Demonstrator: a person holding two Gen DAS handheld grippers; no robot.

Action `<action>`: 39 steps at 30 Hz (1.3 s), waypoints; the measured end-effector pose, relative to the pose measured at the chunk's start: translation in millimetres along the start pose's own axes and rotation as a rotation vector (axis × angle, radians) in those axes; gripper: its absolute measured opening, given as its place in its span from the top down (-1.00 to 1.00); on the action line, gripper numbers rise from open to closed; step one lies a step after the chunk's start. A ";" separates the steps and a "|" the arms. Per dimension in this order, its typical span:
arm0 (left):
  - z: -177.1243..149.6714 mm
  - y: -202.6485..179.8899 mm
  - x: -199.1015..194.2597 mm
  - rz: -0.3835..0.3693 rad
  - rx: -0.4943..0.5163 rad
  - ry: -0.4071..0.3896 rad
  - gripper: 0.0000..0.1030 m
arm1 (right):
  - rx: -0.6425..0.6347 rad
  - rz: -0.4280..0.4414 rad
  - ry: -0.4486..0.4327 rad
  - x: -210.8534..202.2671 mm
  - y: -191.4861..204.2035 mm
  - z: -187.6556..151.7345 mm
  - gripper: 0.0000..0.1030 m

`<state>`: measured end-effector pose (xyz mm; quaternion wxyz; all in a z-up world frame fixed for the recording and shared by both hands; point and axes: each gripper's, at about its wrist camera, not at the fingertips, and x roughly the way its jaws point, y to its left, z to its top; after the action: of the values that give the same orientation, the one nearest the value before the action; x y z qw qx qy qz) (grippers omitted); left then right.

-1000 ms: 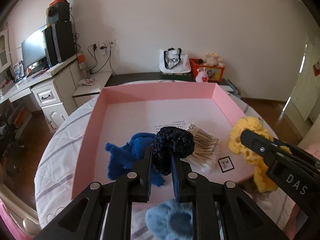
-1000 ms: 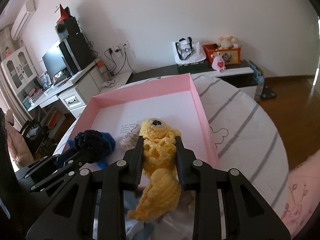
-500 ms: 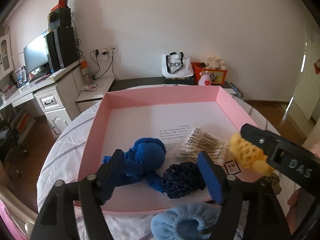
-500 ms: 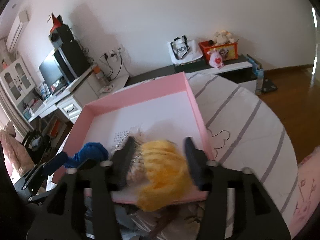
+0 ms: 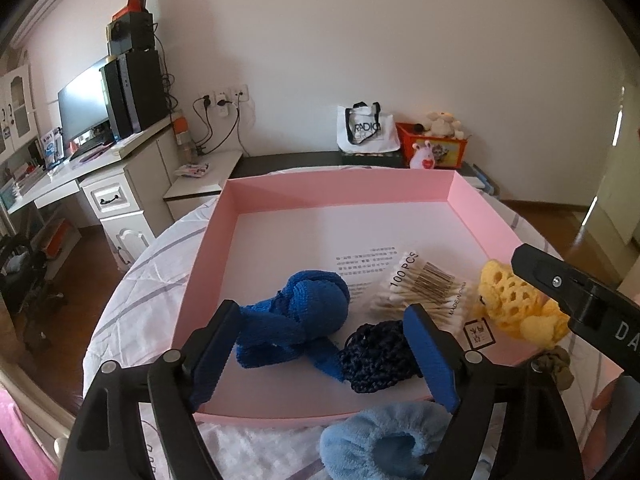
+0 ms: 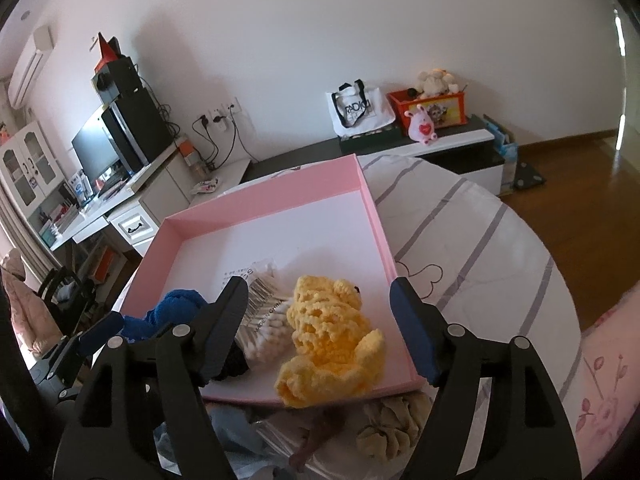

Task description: Organize soft objects

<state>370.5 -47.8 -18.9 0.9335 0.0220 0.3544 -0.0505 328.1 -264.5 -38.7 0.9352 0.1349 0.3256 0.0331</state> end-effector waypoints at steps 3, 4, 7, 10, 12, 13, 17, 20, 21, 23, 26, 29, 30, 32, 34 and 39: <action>-2.1 0.2 -6.4 0.007 -0.002 -0.006 -0.56 | -0.008 -0.008 -0.003 -5.5 0.3 -2.5 -0.37; -2.7 -0.1 -8.5 0.010 -0.003 -0.008 -0.57 | -0.011 -0.012 -0.002 -7.6 0.8 -3.5 -0.37; -5.0 0.4 -18.0 0.017 -0.008 -0.018 -0.59 | -0.026 -0.027 -0.004 -16.4 4.6 -7.1 -0.37; -8.3 0.7 -30.8 0.027 -0.011 -0.031 -0.66 | -0.039 -0.038 -0.009 -27.5 5.5 -10.2 -0.37; -11.8 0.9 -39.6 0.031 -0.015 -0.038 -0.68 | -0.043 -0.040 -0.012 -37.0 7.1 -12.8 -0.37; -14.4 1.6 -46.5 0.031 -0.018 -0.044 -0.68 | -0.046 -0.042 -0.015 -42.4 8.1 -14.6 -0.38; -23.3 3.1 -71.7 0.036 -0.026 -0.068 -0.71 | -0.055 -0.051 -0.032 -67.0 13.4 -22.4 -0.38; -31.9 5.0 -94.9 0.042 -0.035 -0.089 -0.75 | -0.067 -0.062 -0.051 -87.9 18.0 -30.0 -0.44; -35.1 6.5 -104.2 0.046 -0.037 -0.099 -0.76 | -0.072 -0.062 -0.060 -96.1 19.9 -32.7 -0.46; -41.8 7.6 -122.2 0.052 -0.038 -0.118 -0.83 | -0.081 -0.061 -0.075 -110.4 22.7 -37.2 -0.50; -52.7 6.0 -147.8 0.053 -0.040 -0.143 -0.84 | -0.092 -0.070 -0.100 -133.3 25.8 -42.5 -0.59; -64.0 5.0 -173.6 0.054 -0.044 -0.169 -0.89 | -0.108 -0.076 -0.124 -157.4 29.9 -49.0 -0.70; -67.7 5.1 -182.0 0.054 -0.046 -0.179 -0.91 | -0.114 -0.078 -0.130 -163.1 31.6 -50.3 -0.73; -74.8 4.5 -198.3 0.056 -0.048 -0.193 -0.95 | -0.126 -0.081 -0.145 -177.7 33.8 -54.5 -0.78; -82.4 4.1 -215.4 0.058 -0.048 -0.208 -0.96 | -0.134 -0.080 -0.162 -193.6 37.3 -59.1 -0.92; -100.8 4.9 -258.0 0.057 -0.053 -0.258 -1.00 | -0.153 -0.078 -0.206 -226.3 45.3 -67.5 -0.99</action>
<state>112.8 -14.9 77.0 0.9726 0.0009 0.2318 -0.0168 109.8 -239.3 58.9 0.9719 0.0533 0.2292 0.0073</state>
